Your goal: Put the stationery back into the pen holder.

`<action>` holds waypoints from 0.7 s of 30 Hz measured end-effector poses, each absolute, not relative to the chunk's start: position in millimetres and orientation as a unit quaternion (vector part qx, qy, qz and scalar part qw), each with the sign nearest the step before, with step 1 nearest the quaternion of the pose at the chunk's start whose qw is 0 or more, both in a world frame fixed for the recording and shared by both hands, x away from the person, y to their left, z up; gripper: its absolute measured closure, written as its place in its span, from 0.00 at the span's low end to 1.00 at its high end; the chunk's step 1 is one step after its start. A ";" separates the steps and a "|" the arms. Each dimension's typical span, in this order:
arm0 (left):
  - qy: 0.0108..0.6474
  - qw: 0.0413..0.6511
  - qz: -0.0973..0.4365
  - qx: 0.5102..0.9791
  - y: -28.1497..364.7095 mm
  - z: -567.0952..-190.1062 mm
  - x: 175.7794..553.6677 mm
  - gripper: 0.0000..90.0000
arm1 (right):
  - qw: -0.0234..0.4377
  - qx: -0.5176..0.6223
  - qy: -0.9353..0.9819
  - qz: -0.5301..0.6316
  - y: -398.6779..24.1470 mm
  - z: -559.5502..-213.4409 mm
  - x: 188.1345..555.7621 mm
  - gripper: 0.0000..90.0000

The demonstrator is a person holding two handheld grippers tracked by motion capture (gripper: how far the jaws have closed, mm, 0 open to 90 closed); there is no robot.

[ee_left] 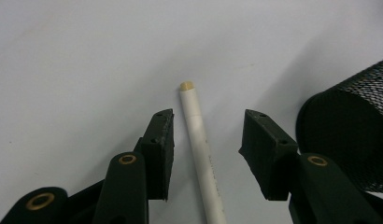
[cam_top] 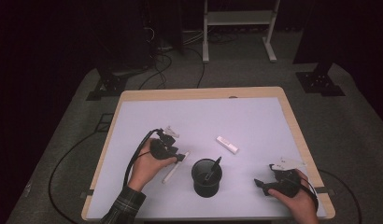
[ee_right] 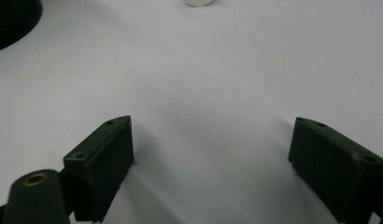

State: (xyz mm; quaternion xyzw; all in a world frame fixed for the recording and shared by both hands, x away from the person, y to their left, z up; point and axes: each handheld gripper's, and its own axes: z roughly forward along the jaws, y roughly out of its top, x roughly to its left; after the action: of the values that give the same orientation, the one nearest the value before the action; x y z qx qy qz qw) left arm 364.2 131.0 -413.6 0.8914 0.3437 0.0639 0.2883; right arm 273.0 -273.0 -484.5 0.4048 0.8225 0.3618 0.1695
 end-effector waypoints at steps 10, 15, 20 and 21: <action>0.351 0.257 0.056 0.899 120.0 -425.4 375.8 0.63 | 0.169 0.405 0.822 0.362 -272.9 -484.5 273.0 0.14; 0.351 0.244 0.054 0.902 117.5 -431.2 379.8 0.65 | 0.170 0.405 0.822 0.362 -272.9 -484.5 273.0 0.14; 0.351 0.231 0.052 0.906 112.5 -436.7 383.9 0.66 | 0.169 0.405 0.822 0.362 -272.9 -484.5 273.0 0.14; 0.351 0.230 0.053 0.906 111.3 -437.4 384.4 0.66 | 0.169 0.405 0.822 0.362 -272.9 -484.5 273.0 0.14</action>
State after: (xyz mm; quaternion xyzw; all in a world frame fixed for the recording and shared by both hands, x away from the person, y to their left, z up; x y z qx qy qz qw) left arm 384.4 111.3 -437.4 0.9061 0.3513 0.0534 0.2299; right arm 273.0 -272.9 -484.5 0.4051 0.8222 0.3621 0.1694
